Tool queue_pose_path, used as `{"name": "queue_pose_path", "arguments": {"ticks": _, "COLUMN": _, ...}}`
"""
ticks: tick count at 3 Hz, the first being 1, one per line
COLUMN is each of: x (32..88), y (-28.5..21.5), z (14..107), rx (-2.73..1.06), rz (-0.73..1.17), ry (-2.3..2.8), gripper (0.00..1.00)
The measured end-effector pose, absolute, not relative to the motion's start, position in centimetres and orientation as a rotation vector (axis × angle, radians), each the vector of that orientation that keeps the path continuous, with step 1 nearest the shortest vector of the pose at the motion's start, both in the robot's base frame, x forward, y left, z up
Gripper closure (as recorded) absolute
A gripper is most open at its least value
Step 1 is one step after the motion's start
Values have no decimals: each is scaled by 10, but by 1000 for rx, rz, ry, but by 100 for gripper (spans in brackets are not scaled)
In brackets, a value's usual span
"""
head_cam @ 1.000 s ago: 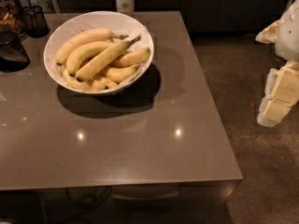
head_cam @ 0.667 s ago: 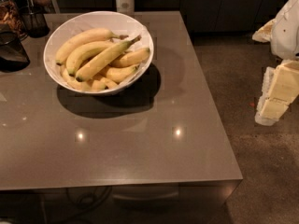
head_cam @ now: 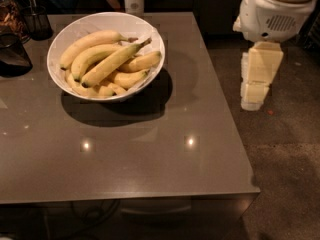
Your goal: Pick banana from white bowl
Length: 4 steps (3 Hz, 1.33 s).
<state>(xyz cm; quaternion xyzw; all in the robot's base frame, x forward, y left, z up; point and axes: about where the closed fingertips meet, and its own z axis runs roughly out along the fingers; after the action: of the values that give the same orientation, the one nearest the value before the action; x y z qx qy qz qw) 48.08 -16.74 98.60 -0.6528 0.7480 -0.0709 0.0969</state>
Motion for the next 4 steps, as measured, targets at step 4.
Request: {"name": "queue_pose_path", "arguments": {"ticks": 4, "x": 548, "y": -79, "z": 1007, "rx": -2108, "rz": -218, "ry": 1895, "gripper": 0}}
